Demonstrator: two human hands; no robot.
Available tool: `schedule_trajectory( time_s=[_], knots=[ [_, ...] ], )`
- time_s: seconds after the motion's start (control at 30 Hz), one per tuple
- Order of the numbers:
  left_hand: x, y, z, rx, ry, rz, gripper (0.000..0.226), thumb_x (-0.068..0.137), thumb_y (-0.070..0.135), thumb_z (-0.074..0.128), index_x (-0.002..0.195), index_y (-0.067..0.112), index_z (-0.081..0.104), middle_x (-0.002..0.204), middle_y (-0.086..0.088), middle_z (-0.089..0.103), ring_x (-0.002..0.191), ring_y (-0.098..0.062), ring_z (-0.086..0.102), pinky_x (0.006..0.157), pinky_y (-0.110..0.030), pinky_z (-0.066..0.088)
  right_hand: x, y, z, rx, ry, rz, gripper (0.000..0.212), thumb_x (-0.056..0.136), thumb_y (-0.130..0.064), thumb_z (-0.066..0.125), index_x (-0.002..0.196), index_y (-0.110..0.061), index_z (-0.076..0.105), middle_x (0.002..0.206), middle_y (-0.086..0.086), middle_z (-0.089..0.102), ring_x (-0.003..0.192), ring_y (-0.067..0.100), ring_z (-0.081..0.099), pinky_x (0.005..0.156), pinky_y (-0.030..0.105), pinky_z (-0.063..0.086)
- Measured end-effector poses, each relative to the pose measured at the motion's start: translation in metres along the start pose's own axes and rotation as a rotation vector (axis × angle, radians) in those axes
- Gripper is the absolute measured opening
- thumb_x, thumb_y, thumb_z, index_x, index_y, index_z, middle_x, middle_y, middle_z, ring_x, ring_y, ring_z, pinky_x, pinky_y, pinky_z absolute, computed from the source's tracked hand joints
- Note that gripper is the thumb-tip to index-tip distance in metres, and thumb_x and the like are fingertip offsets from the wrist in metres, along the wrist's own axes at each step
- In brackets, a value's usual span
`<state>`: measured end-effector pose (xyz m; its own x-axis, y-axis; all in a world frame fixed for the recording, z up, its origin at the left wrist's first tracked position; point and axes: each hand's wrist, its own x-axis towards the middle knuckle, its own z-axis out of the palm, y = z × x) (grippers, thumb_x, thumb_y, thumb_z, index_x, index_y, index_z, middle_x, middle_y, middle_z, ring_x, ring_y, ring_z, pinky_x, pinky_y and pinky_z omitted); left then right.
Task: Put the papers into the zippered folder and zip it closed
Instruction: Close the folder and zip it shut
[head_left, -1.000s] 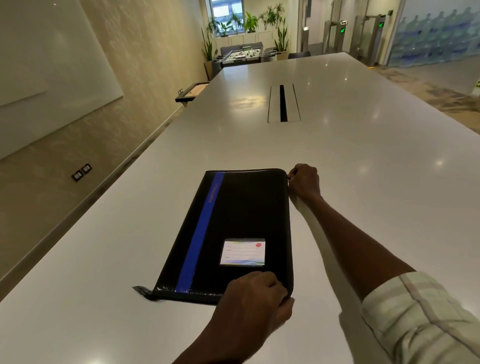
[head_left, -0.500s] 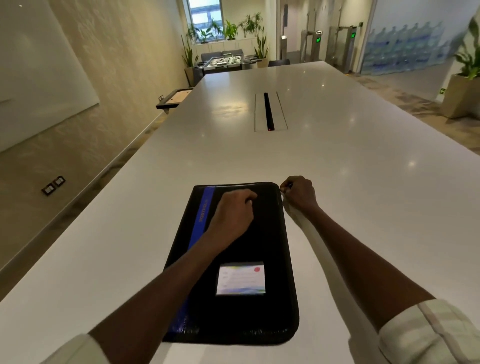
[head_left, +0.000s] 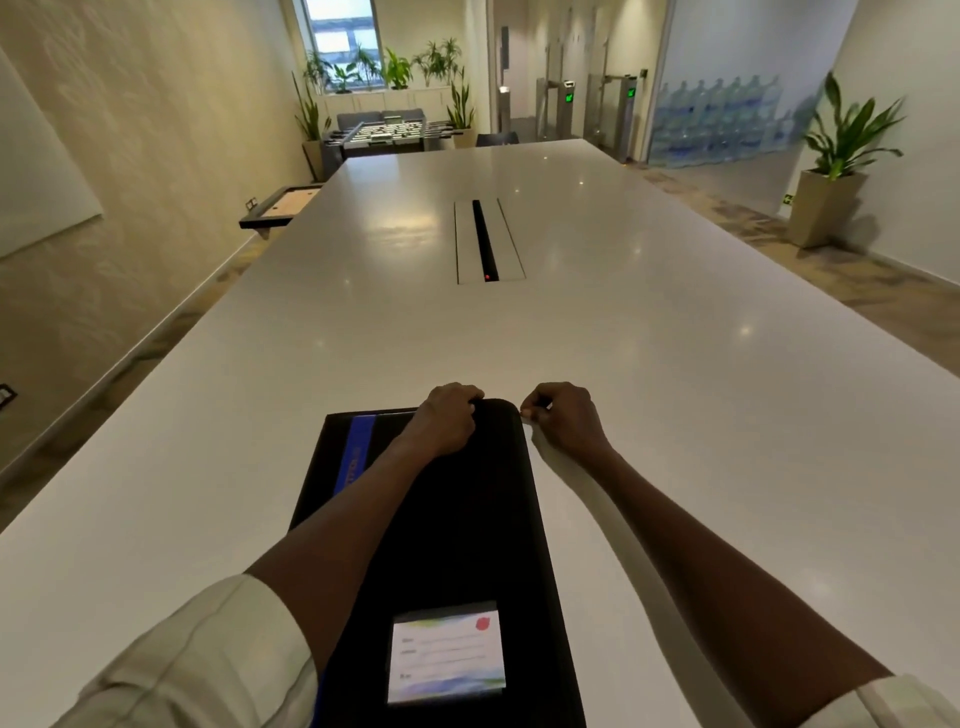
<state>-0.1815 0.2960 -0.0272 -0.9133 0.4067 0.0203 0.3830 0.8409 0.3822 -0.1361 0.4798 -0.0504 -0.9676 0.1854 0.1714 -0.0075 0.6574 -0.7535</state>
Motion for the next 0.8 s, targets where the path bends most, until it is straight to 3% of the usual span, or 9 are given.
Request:
schedule_trajectory(
  time_s=[0.2,0.37,0.47,0.6,0.67,0.73,0.8],
  knots=[
    [0.004,0.002,0.004,-0.12,0.082,0.014,0.028,0.095,0.007,0.047,0.113,0.013,0.068,0.117,-0.008,0.067,0.108,-0.023,0.059,0.089,-0.026,0.04,0.012,-0.006,0.008,0.013,0.039,-0.014,0.015,0.078,-0.001,0.062,0.076,-0.012,0.073,0.082,0.003,0.075,0.082,0.02,0.066,0.074,0.032,0.049],
    [0.01,0.009,0.002,-0.194,0.083,-0.071,0.025,0.096,0.021,0.049,0.101,0.011,0.072,0.106,-0.009,0.07,0.099,-0.024,0.062,0.082,-0.031,0.044,0.025,-0.012,0.006,0.031,-0.046,-0.082,0.016,0.079,0.003,0.063,0.08,-0.008,0.075,0.083,0.005,0.075,0.08,0.019,0.065,0.074,0.033,0.049],
    [0.018,0.016,0.0,-0.206,0.047,-0.126,0.03,0.096,0.029,0.052,0.093,0.008,0.074,0.1,-0.01,0.071,0.095,-0.027,0.063,0.08,-0.034,0.048,0.033,-0.013,-0.002,0.014,-0.142,-0.076,0.016,0.079,0.004,0.065,0.085,-0.004,0.077,0.09,0.009,0.077,0.082,0.013,0.061,0.075,0.027,0.045],
    [0.029,0.026,-0.001,-0.229,-0.056,-0.197,0.026,0.089,0.032,0.062,0.092,0.01,0.076,0.095,-0.009,0.073,0.092,-0.025,0.066,0.077,-0.034,0.051,0.038,-0.017,-0.008,0.003,-0.198,-0.011,0.019,0.08,0.005,0.066,0.092,-0.003,0.077,0.093,0.013,0.076,0.08,0.014,0.062,0.073,0.027,0.048],
    [0.035,0.029,-0.002,-0.264,-0.101,-0.255,0.033,0.082,0.04,0.071,0.095,0.01,0.075,0.095,-0.008,0.072,0.091,-0.024,0.067,0.07,-0.031,0.05,0.037,-0.017,-0.007,0.034,-0.172,0.045,0.021,0.08,0.002,0.068,0.099,-0.006,0.074,0.084,0.011,0.074,0.07,0.013,0.062,0.07,0.029,0.051],
    [0.04,0.031,-0.005,-0.263,-0.116,-0.321,0.045,0.073,0.046,0.077,0.099,0.009,0.073,0.096,-0.008,0.071,0.091,-0.024,0.067,0.063,-0.029,0.047,0.034,-0.018,-0.008,0.094,-0.155,0.108,0.029,0.079,0.002,0.067,0.106,-0.009,0.069,0.073,0.005,0.071,0.063,0.008,0.062,0.062,0.019,0.048],
    [0.044,0.03,-0.005,-0.268,-0.091,-0.373,0.048,0.066,0.044,0.081,0.1,0.011,0.072,0.097,-0.007,0.07,0.088,-0.022,0.066,0.061,-0.028,0.047,0.031,-0.018,-0.009,0.166,-0.153,0.153,0.035,0.078,0.003,0.066,0.111,-0.009,0.065,0.078,0.011,0.073,0.069,0.014,0.066,0.07,0.025,0.054]
  ],
)
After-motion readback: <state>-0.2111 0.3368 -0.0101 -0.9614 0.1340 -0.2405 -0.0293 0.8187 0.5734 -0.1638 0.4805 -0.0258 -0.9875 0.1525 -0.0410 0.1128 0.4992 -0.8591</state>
